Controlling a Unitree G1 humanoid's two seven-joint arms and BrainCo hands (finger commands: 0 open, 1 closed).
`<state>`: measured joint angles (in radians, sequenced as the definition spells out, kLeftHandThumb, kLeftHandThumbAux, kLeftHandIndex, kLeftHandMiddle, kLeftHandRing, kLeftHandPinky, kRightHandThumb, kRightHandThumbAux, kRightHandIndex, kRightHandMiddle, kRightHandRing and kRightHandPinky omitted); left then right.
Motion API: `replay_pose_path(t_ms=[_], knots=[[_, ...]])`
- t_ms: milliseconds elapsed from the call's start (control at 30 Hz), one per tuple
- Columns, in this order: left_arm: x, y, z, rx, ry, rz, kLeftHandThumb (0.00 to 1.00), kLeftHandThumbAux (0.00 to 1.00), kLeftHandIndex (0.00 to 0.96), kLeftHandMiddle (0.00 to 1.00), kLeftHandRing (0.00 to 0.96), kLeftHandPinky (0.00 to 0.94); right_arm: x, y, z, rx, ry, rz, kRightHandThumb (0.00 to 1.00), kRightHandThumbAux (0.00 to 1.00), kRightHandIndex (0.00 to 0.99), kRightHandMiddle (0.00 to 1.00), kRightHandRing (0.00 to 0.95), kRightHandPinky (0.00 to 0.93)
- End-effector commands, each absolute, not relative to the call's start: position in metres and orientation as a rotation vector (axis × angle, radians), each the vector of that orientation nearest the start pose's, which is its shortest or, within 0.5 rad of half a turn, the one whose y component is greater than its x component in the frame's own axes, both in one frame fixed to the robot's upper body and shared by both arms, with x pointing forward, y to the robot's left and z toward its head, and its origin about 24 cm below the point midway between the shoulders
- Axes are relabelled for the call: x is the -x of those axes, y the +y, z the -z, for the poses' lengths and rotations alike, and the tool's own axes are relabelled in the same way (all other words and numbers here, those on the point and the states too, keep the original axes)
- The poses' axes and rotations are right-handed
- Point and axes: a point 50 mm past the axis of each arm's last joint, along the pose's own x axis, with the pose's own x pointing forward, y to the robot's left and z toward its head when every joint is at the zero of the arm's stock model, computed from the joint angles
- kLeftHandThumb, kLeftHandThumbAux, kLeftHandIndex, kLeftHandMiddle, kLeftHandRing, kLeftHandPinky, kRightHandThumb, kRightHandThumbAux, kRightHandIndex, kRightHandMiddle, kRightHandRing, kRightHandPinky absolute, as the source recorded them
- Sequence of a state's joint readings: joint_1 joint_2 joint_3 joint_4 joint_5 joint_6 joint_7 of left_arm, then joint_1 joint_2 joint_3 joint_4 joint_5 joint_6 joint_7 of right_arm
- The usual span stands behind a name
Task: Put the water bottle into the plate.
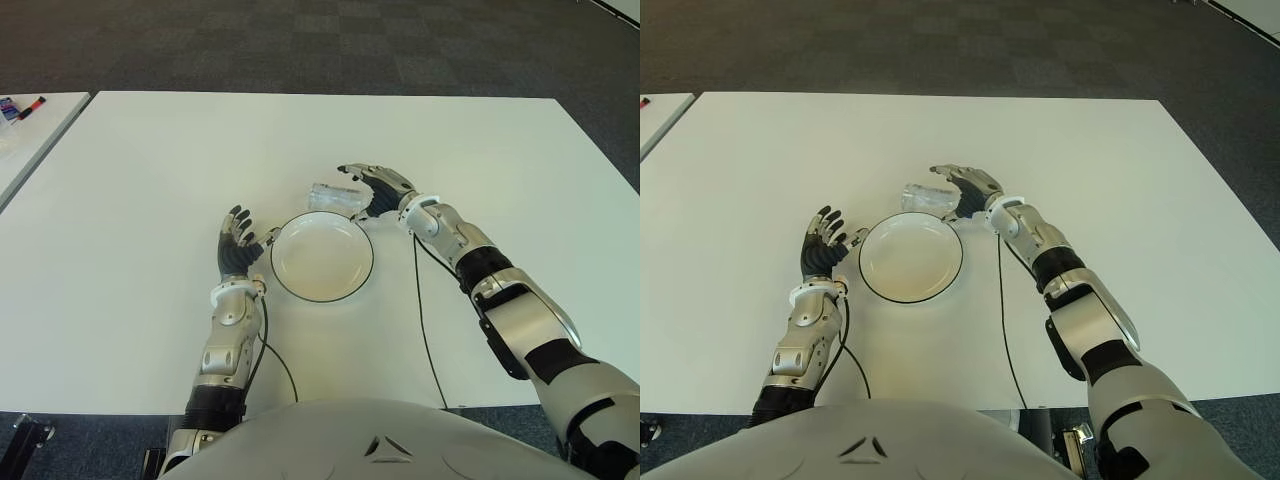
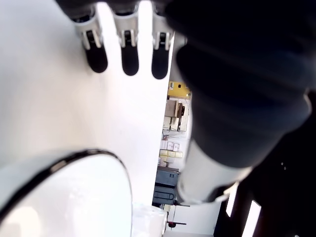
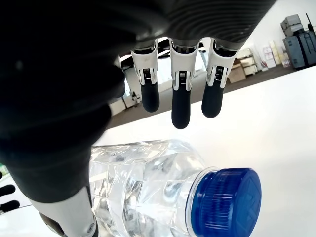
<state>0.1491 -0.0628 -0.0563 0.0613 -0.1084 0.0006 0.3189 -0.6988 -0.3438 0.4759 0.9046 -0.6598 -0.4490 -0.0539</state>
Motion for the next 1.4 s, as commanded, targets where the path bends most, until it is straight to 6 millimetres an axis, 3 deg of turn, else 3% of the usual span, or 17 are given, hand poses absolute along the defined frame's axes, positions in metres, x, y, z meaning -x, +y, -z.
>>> replay_pose_path(t_ms=[33, 267, 333, 367, 433, 500, 533, 600, 700, 900, 1400], knots=[[-0.216, 0.131, 0.01, 0.206, 0.248, -0.313, 0.039, 0.961, 0.138, 0.167, 0.142, 0.165, -0.347, -0.126, -0.045, 1.174, -0.201, -0.571, 0.909, 0.871, 0.039, 0.138, 0.181, 0.209], [-0.216, 0.131, 0.011, 0.205, 0.248, -0.311, 0.044, 0.963, 0.141, 0.17, 0.146, 0.166, -0.346, -0.127, -0.045, 1.157, -0.197, -0.563, 0.813, 0.914, 0.032, 0.135, 0.156, 0.182], [-0.217, 0.131, 0.011, 0.206, 0.248, -0.31, 0.045, 0.965, 0.142, 0.169, 0.146, 0.164, -0.346, -0.128, -0.045, 1.149, -0.195, -0.559, 0.639, 0.962, 0.026, 0.129, 0.151, 0.183], [-0.217, 0.131, 0.011, 0.206, 0.248, -0.31, 0.045, 0.965, 0.142, 0.169, 0.145, 0.163, -0.346, -0.128, -0.045, 1.143, -0.193, -0.556, 0.611, 0.969, 0.025, 0.128, 0.15, 0.183], [-0.217, 0.132, 0.011, 0.206, 0.248, -0.31, 0.046, 0.965, 0.143, 0.169, 0.146, 0.162, -0.346, -0.129, -0.045, 1.137, -0.19, -0.552, 0.416, 0.986, 0.019, 0.118, 0.141, 0.165], [-0.217, 0.132, 0.011, 0.206, 0.246, -0.311, 0.048, 0.965, 0.143, 0.169, 0.146, 0.161, -0.346, -0.129, -0.045, 1.132, -0.187, -0.549, 0.344, 0.992, 0.016, 0.115, 0.137, 0.159], [-0.217, 0.132, 0.011, 0.206, 0.246, -0.311, 0.049, 0.964, 0.143, 0.169, 0.145, 0.161, -0.347, -0.13, -0.045, 1.129, -0.186, -0.546, 0.246, 0.994, 0.013, 0.108, 0.131, 0.153], [-0.217, 0.132, 0.011, 0.206, 0.245, -0.311, 0.052, 0.963, 0.143, 0.169, 0.144, 0.16, -0.347, -0.13, -0.045, 1.127, -0.184, -0.544, 0.149, 0.996, 0.01, 0.101, 0.126, 0.148], [-0.217, 0.132, 0.012, 0.206, 0.245, -0.311, 0.056, 0.96, 0.143, 0.169, 0.144, 0.16, -0.347, -0.133, -0.045, 1.118, -0.169, -0.536, 0.057, 0.998, 0.008, 0.092, 0.12, 0.147], [-0.217, 0.133, 0.012, 0.207, 0.248, -0.312, 0.06, 0.958, 0.144, 0.17, 0.145, 0.166, -0.346, -0.138, -0.044, 1.094, -0.15, -0.516, 0.006, 0.972, 0.017, 0.086, 0.117, 0.161], [-0.217, 0.134, 0.011, 0.205, 0.254, -0.316, 0.059, 0.96, 0.144, 0.169, 0.141, 0.158, -0.346, -0.145, -0.043, 1.058, -0.134, -0.476, 0.0, 0.949, 0.045, 0.091, 0.121, 0.165]])
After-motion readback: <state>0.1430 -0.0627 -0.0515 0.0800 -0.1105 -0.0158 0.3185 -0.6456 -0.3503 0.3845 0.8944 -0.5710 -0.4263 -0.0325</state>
